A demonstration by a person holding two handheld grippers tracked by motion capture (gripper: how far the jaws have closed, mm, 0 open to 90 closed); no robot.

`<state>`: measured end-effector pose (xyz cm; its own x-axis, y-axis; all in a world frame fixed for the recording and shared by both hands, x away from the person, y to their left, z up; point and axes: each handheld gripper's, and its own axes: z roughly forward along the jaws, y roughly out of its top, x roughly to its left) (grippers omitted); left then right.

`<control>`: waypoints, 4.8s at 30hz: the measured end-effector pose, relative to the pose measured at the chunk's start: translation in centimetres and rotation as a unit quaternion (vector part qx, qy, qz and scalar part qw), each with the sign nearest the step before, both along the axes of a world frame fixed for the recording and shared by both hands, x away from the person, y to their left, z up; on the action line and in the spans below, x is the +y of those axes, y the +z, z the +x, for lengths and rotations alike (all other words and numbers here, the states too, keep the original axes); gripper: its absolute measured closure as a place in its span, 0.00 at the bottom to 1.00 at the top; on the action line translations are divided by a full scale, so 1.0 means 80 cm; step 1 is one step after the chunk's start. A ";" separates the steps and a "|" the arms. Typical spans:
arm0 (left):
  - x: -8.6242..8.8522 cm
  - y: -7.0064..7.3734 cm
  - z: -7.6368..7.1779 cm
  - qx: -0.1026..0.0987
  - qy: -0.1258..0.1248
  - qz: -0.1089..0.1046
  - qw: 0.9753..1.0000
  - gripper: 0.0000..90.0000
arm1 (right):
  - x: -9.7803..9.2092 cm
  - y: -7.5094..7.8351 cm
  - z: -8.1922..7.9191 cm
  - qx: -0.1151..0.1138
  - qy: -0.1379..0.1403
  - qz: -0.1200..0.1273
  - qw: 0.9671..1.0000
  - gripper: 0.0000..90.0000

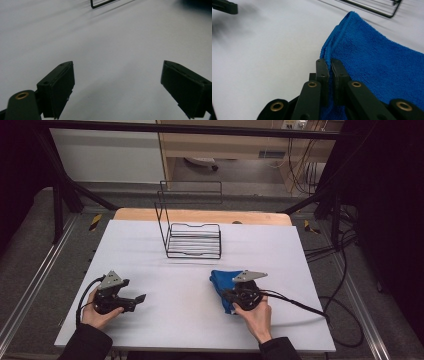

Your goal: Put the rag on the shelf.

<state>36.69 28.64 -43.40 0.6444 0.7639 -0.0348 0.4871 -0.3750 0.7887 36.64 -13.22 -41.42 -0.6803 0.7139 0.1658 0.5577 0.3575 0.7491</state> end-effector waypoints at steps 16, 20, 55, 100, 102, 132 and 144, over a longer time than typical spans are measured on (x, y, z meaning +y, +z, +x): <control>0.000 0.000 0.000 0.000 0.000 0.001 1.000 0.13 | 0.067 -0.006 0.001 0.016 0.032 0.005 0.999 0.95; 0.000 0.000 0.000 0.000 0.000 0.001 1.000 0.13 | 0.086 -0.012 -0.002 0.020 0.048 0.000 0.999 0.95; -0.002 0.000 -0.001 0.001 -0.004 0.004 1.000 0.13 | -0.047 -0.043 0.009 0.042 -0.019 -0.029 0.999 0.72; -0.032 0.006 0.003 0.003 -0.005 0.011 1.000 0.09 | -0.098 -0.025 0.003 -0.030 -0.047 0.057 0.997 0.16; -0.038 0.009 0.004 0.002 -0.007 0.011 1.000 0.09 | -0.100 -0.025 0.004 -0.036 -0.047 0.056 0.997 0.15; -0.166 0.037 0.050 0.023 -0.031 0.006 0.999 0.18 | -0.103 -0.023 0.004 -0.040 -0.041 0.049 0.997 0.05; -0.195 0.016 0.074 0.054 -0.021 0.013 0.998 0.33 | -0.101 -0.026 0.005 -0.036 -0.037 0.043 0.998 0.05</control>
<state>42.60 13.03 -42.12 0.6690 0.7383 -0.0859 0.5519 -0.4161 0.7227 37.05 -21.30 -43.52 -0.6388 0.7476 0.1817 0.5238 0.2497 0.8144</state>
